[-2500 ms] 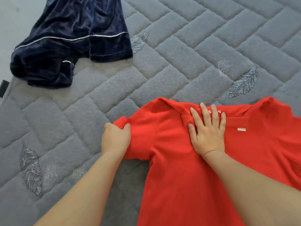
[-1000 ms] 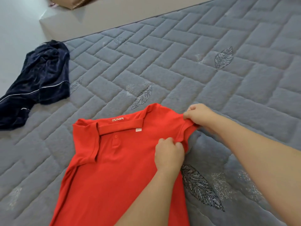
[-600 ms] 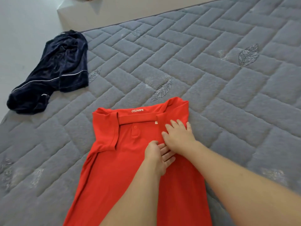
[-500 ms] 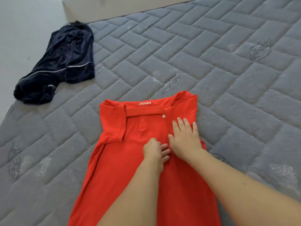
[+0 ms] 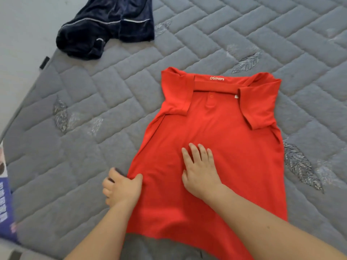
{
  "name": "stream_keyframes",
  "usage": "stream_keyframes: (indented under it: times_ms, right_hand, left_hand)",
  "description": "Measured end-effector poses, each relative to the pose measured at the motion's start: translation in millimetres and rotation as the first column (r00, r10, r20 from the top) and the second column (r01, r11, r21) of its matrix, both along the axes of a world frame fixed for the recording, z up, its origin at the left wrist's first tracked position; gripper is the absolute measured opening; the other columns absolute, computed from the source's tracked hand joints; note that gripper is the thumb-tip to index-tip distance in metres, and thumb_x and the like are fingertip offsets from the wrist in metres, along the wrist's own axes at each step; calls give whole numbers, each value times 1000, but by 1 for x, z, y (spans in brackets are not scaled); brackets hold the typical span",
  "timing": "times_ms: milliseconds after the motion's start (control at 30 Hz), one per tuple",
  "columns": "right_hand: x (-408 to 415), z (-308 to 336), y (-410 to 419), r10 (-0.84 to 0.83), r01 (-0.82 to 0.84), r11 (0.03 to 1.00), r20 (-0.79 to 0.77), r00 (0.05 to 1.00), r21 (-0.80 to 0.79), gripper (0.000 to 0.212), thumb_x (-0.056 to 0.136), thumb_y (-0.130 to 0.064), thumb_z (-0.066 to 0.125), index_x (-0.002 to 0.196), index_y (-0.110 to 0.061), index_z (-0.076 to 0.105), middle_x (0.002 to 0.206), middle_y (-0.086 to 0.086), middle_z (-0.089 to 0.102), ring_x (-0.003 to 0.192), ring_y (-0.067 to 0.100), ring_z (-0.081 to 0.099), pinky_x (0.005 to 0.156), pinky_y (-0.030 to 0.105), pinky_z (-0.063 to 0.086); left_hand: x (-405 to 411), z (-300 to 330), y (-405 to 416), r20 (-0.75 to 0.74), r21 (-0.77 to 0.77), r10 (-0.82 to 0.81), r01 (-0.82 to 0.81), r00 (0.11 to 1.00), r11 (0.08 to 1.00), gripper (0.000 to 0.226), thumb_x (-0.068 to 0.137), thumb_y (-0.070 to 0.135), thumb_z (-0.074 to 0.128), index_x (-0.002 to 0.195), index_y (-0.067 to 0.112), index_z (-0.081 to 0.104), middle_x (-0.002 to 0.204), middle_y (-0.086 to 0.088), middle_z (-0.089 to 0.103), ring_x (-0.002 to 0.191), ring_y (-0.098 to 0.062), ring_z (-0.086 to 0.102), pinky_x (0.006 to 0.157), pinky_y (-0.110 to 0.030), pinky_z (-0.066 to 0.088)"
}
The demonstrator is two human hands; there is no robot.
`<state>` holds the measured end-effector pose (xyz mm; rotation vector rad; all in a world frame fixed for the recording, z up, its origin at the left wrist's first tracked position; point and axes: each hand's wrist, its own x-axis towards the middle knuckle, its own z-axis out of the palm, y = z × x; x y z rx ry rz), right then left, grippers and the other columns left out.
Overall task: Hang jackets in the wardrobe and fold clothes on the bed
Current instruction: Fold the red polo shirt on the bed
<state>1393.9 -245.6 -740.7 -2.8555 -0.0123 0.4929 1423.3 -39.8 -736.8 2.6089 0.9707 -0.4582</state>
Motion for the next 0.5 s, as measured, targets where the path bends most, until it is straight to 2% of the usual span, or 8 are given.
stream_keyframes:
  times_ms: [33,100,167,267,367,400,433,500]
  right_hand:
    - [-5,2,12,35,-35,999,23,999,6,65,85,-37,45,146,-14,39,148,14,35,136,38,32,115,51,21]
    - [-17,5,30,143,-145,989,63,988,31,48,80,-38,44,123,-18,54,122,8,50,113,33,47,99,44,35]
    - [-28,7,44,233,-232,967,-2,972,106,40,82,-48,44,112,-22,54,112,3,48,105,27,46,91,40,34]
    - [-37,14,55,190,-120,960,-277,942,253,72,72,-81,45,119,-28,52,116,0,41,108,23,38,99,39,32]
    - [-44,28,63,125,-32,966,-356,926,255,112,47,-98,38,133,-26,41,121,-1,40,113,24,38,103,41,34]
    - [-48,32,66,92,-11,974,-351,932,226,113,46,-96,41,135,-25,38,122,-1,41,113,25,39,102,42,35]
    - [-51,34,68,37,33,980,-341,939,196,104,52,-89,47,134,-25,37,122,0,42,114,26,41,100,42,36]
    - [-55,35,66,-137,197,965,-308,942,175,63,73,-56,59,123,-23,43,117,3,48,113,30,48,93,40,40]
  left_hand:
    - [-7,-1,15,-15,-2,-69,69,997,998,67,78,44,70,131,14,44,135,-19,43,125,-39,42,103,-47,35]
    - [-16,5,38,-94,-95,-277,268,956,959,29,85,36,65,96,10,61,106,-20,63,101,-35,59,82,-38,45]
    - [-17,17,48,-160,-278,-392,339,906,899,28,93,24,55,69,10,55,78,-20,64,75,-28,59,63,-34,37]
    - [-3,43,46,-108,-566,-189,95,976,819,29,99,13,45,71,9,52,77,-23,57,74,-24,52,65,-33,36]
    - [13,69,29,-42,-735,48,-63,998,675,30,97,5,43,68,14,45,66,-16,44,51,-17,44,46,-24,39]
    - [18,76,20,-45,-774,114,-106,993,624,31,96,2,42,69,16,42,59,-10,41,41,-13,42,39,-18,37]
    - [21,83,11,-60,-807,193,-162,979,568,30,95,-1,39,72,18,41,56,-6,41,35,-10,41,35,-15,34]
    - [27,94,-8,-96,-859,340,-250,936,447,26,97,-1,33,85,19,44,56,-4,49,34,-10,47,35,-17,36]
